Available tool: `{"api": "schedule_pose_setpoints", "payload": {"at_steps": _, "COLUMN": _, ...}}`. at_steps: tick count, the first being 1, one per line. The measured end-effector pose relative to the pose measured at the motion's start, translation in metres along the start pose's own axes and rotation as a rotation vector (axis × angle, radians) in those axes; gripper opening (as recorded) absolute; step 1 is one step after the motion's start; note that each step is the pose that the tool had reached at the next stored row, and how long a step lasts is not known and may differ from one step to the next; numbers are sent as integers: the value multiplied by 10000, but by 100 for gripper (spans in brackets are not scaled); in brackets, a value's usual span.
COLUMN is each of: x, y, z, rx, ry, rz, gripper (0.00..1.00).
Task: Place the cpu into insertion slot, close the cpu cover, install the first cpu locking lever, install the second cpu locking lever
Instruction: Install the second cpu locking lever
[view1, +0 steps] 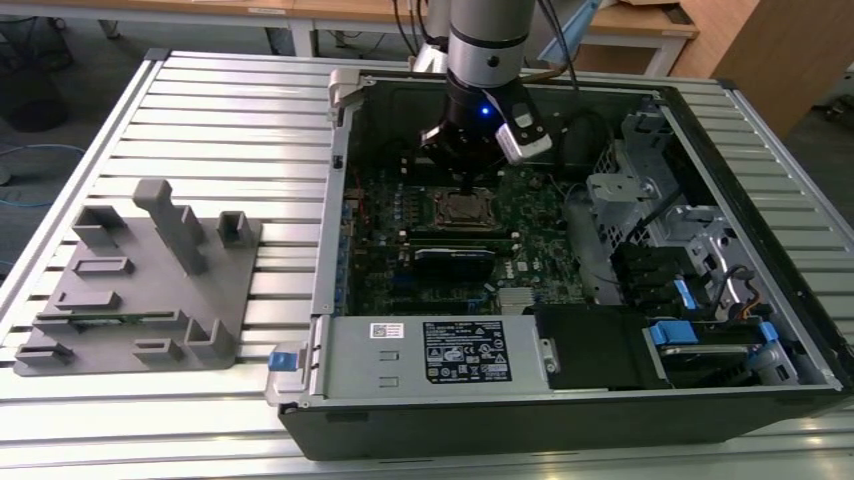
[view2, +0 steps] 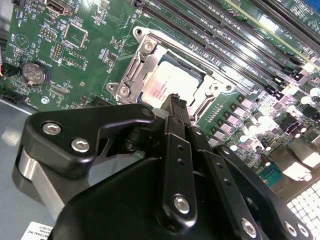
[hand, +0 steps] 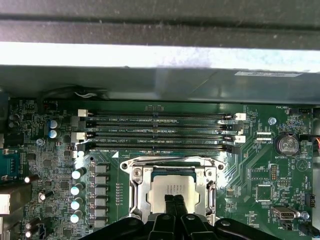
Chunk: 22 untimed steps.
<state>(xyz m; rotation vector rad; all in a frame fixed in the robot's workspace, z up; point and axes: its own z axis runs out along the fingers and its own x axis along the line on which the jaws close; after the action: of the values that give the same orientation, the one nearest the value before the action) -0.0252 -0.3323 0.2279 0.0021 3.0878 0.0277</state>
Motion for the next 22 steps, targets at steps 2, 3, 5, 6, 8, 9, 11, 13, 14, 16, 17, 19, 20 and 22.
{"api": "schedule_pose_setpoints", "payload": {"at_steps": 2, "x": 0, "y": 0, "z": 0, "rx": -1, "ry": 0, "rz": 1, "gripper": 11}}
{"api": "schedule_pose_setpoints", "payload": {"at_steps": 3, "x": 0, "y": 0, "z": 0, "rx": -3, "ry": 0, "rz": 0, "gripper": 11}}
{"api": "schedule_pose_setpoints", "payload": {"at_steps": 5, "x": 0, "y": 0, "z": 0, "rx": -4, "ry": 0, "rz": 1, "gripper": 11}}
{"api": "schedule_pose_setpoints", "payload": {"at_steps": 6, "x": 0, "y": 0, "z": 0, "rx": -4, "ry": 0, "rz": 1, "gripper": 11}}
{"api": "schedule_pose_setpoints", "payload": {"at_steps": 8, "x": 0, "y": -1, "z": -8, "rx": -2, "ry": 1, "rz": 0, "gripper": 11}}
{"api": "schedule_pose_setpoints", "payload": {"at_steps": 9, "x": -1, "y": 0, "z": -19, "rx": -4, "ry": 1, "rz": 0, "gripper": 11}}
{"api": "schedule_pose_setpoints", "payload": {"at_steps": 11, "x": -3, "y": 1, "z": -54, "rx": -3, "ry": 1, "rz": 0, "gripper": 11}}
{"api": "schedule_pose_setpoints", "payload": {"at_steps": 13, "x": -4, "y": 1, "z": -75, "rx": -5, "ry": 0, "rz": 1, "gripper": 11}}
{"api": "schedule_pose_setpoints", "payload": {"at_steps": 14, "x": -4, "y": 1, "z": -81, "rx": -5, "ry": 0, "rz": 0, "gripper": 11}}
{"api": "schedule_pose_setpoints", "payload": {"at_steps": 16, "x": -5, "y": 2, "z": -82, "rx": -8, "ry": -2, "rz": 1, "gripper": 11}}
{"api": "schedule_pose_setpoints", "payload": {"at_steps": 17, "x": -5, "y": 2, "z": -83, "rx": -9, "ry": -2, "rz": 1, "gripper": 11}}
{"api": "schedule_pose_setpoints", "payload": {"at_steps": 19, "x": -5, "y": 1, "z": -87, "rx": -5, "ry": 0, "rz": 1, "gripper": 11}}
{"api": "schedule_pose_setpoints", "payload": {"at_steps": 20, "x": -5, "y": 2, "z": -91, "rx": -5, "ry": 0, "rz": 1, "gripper": 11}}
{"api": "schedule_pose_setpoints", "payload": {"at_steps": 22, "x": -5, "y": 2, "z": -96, "rx": -6, "ry": 0, "rz": 1, "gripper": 11}}
